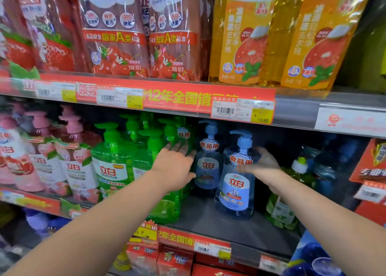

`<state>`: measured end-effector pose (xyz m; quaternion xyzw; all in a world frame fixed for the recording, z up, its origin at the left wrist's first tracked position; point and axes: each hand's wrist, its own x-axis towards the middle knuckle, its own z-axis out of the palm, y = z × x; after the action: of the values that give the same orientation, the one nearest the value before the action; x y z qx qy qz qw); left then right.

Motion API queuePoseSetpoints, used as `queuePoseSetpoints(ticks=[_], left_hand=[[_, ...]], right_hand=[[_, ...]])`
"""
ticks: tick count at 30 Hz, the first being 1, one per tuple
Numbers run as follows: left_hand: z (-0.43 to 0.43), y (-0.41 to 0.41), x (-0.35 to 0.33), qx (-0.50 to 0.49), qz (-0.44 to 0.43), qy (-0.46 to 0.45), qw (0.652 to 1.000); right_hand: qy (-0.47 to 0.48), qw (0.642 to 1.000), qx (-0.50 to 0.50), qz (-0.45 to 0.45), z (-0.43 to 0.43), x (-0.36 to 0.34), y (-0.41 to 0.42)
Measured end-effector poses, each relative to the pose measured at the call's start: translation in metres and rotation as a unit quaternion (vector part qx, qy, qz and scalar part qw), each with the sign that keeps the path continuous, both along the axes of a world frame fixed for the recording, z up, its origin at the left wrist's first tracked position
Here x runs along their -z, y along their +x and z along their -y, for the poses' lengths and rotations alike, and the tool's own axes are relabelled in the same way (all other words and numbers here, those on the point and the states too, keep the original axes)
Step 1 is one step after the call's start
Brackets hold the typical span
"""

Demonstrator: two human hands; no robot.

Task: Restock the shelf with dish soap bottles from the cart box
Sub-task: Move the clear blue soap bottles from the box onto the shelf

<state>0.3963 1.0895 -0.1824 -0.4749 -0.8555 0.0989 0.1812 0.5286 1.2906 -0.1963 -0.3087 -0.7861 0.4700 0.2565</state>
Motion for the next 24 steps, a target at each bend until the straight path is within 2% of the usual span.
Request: queuePoseSetpoints(ticks=[3,5,7,10,18,24], left_hand=[[0.001,0.000,0.006,0.002,-0.027,-0.022,0.999],[0.001,-0.002,0.007,0.005,-0.031,-0.019,0.999],[0.001,-0.003,0.009,0.008,-0.032,-0.016,0.999],[0.001,-0.004,0.010,0.012,-0.033,-0.012,0.999],[0.003,-0.004,0.010,0.024,-0.041,-0.013,0.999],[0.003,-0.003,0.009,0.025,-0.034,-0.017,0.999]], right_hand=[[0.048,0.994,-0.043,0.093,-0.013,-0.012,-0.003],[0.110,0.973,-0.077,0.189,-0.018,-0.023,-0.004],[0.149,0.958,-0.098,0.225,-0.019,-0.029,-0.006],[0.171,0.957,-0.101,0.212,-0.020,-0.031,-0.007],[0.145,0.964,-0.088,0.203,-0.030,-0.034,-0.011],[0.135,0.969,-0.013,0.208,-0.044,-0.031,-0.011]])
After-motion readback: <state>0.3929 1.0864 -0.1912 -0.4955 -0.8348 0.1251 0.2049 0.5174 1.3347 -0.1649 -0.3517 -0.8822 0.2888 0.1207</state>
